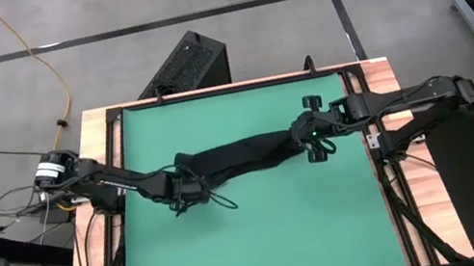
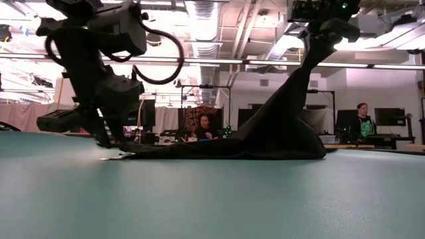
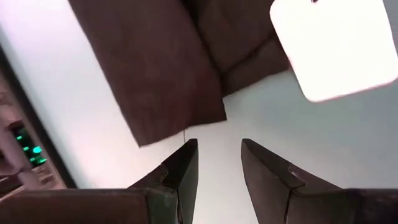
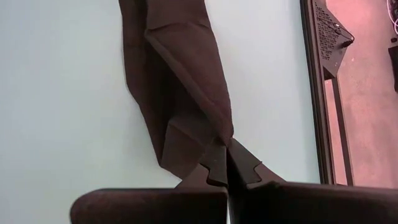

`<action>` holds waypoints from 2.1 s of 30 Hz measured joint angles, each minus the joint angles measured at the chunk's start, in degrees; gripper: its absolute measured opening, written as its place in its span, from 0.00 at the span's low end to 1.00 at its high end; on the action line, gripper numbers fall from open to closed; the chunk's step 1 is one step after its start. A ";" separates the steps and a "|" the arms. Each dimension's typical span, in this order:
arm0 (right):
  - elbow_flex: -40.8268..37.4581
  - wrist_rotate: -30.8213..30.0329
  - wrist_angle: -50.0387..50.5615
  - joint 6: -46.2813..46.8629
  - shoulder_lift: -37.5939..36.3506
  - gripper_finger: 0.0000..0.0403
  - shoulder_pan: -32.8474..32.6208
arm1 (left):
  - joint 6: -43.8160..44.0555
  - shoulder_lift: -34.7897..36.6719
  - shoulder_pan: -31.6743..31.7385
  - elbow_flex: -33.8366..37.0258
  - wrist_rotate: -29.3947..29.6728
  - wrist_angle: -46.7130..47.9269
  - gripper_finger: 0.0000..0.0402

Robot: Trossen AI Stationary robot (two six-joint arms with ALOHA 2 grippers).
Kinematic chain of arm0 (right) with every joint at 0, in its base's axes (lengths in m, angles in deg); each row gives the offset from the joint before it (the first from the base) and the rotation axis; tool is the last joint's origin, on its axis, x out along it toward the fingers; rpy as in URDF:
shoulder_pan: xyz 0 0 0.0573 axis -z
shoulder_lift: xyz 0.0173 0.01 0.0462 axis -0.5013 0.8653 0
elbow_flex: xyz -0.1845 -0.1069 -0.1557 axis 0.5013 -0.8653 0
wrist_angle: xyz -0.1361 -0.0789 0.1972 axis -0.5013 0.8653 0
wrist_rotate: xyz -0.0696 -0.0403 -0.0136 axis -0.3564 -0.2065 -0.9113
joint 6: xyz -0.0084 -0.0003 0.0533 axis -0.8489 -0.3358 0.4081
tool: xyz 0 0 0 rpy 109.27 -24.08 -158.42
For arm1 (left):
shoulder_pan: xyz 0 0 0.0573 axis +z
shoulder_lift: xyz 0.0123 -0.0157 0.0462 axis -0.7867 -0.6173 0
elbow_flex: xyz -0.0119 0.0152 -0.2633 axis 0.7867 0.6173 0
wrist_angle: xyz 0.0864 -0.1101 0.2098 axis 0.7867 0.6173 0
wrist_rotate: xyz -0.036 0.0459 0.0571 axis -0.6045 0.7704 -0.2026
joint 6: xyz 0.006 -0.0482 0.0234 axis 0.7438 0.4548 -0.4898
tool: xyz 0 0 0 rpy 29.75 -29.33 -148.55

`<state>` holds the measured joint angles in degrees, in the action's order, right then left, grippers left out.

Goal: Roll towel into tight, uniform cylinder
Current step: Fold the towel

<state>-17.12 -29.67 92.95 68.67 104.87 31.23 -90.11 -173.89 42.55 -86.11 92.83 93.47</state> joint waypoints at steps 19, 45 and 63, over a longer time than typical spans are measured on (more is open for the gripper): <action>0.00 1.29 0.00 -0.30 0.00 0.01 0.00 | -7.39 0.00 -2.70 5.36 0.18 -14.53 0.28; 0.00 1.40 -0.23 0.14 0.00 0.01 0.00 | -11.85 0.09 2.98 8.63 -0.10 -23.46 0.20; 0.02 -4.40 -0.13 5.31 0.00 0.01 1.82 | -3.26 7.04 2.19 1.15 10.51 -9.62 0.00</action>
<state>-17.09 -34.08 92.82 73.97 104.87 33.06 -93.37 -166.85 44.74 -84.96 103.34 83.85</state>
